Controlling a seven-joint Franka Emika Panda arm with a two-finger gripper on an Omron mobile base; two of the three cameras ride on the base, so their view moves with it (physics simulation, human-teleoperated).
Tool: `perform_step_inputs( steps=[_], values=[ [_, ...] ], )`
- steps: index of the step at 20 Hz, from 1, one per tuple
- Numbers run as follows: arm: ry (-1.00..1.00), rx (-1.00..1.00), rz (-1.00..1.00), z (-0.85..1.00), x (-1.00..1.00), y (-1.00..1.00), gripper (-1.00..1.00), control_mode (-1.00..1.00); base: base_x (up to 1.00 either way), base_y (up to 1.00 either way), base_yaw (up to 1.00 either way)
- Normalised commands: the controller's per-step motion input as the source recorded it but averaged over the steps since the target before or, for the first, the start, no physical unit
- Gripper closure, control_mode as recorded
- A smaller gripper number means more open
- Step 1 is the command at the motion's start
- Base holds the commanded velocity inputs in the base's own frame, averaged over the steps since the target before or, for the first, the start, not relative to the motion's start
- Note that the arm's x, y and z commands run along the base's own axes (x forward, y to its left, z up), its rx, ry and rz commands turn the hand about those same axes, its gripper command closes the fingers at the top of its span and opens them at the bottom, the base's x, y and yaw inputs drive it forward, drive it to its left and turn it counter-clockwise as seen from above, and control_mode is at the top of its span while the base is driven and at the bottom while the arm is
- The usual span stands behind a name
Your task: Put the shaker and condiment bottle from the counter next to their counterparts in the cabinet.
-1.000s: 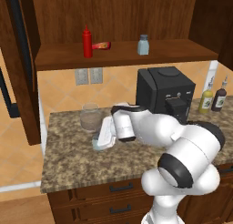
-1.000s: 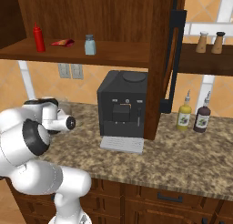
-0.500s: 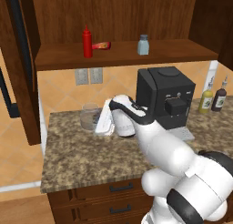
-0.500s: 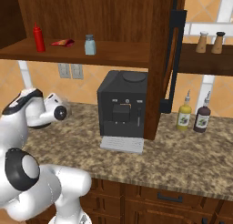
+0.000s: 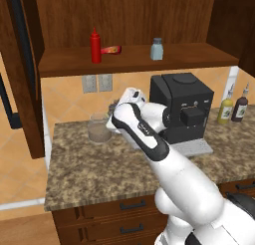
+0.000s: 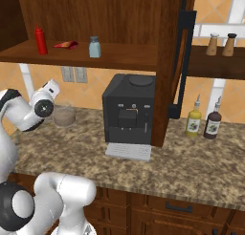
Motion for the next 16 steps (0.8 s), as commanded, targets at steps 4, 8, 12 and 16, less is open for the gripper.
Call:
perform_step_inputs(
  steps=[4,8,12,16],
  values=[
    [-0.18,-0.05,-0.21,0.87,-0.40,-0.60,1.00,-1.00,0.00,0.00,0.00],
    [-0.21,-0.05,-0.19,0.86,-0.51,-0.72,1.00,-1.00,0.00,0.00,0.00],
    [-0.23,-0.02,-0.14,0.86,-0.55,-0.74,1.00,-1.00,0.00,0.00,0.00],
    [-0.25,0.00,-0.10,0.80,-0.58,-0.72,1.00,-1.00,0.00,0.00,0.00]
  ],
)
